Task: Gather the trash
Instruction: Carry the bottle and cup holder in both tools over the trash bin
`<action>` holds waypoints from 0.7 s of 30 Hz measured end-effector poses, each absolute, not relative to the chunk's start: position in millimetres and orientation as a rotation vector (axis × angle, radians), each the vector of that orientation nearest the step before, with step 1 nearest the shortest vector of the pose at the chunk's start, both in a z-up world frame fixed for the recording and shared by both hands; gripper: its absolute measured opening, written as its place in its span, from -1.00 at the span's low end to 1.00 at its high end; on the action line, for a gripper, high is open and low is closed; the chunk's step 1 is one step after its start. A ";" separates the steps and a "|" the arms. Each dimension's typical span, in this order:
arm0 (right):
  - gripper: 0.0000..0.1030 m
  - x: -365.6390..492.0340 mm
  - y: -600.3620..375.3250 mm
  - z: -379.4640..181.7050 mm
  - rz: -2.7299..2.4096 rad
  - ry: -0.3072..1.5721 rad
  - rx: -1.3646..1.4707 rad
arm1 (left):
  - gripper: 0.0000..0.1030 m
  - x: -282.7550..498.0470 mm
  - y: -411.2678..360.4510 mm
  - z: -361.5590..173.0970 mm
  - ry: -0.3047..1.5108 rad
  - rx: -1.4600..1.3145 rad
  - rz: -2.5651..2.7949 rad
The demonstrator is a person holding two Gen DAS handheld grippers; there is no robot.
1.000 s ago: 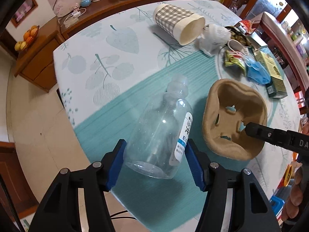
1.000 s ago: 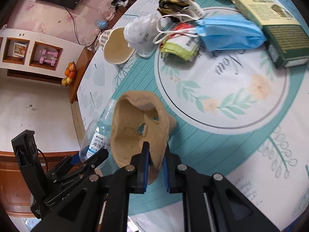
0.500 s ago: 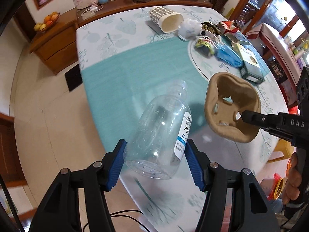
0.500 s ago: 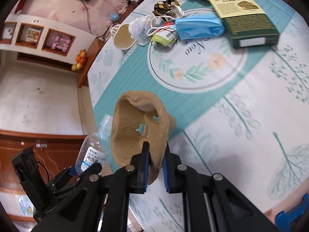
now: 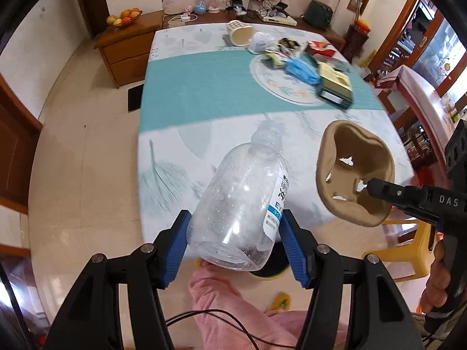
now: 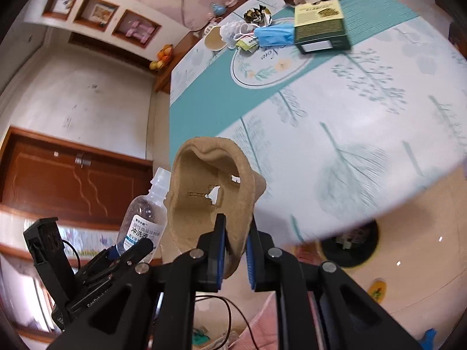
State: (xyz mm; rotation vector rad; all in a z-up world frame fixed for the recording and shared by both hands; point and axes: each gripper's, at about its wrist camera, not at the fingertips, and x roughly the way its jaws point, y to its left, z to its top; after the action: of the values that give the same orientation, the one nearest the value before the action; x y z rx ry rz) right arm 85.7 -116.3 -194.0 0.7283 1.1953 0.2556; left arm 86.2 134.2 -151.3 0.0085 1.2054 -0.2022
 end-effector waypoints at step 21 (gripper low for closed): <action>-0.77 -70.4 -189.7 -300.5 0.046 1.402 0.798 | 0.15 -42.5 5.9 -246.1 1.435 0.112 -0.321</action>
State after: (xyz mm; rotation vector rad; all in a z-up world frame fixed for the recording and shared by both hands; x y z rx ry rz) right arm -70.4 -189.7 -300.5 0.7982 1.4019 0.0462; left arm -42.5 5.9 -246.1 0.1116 1.4352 -0.3209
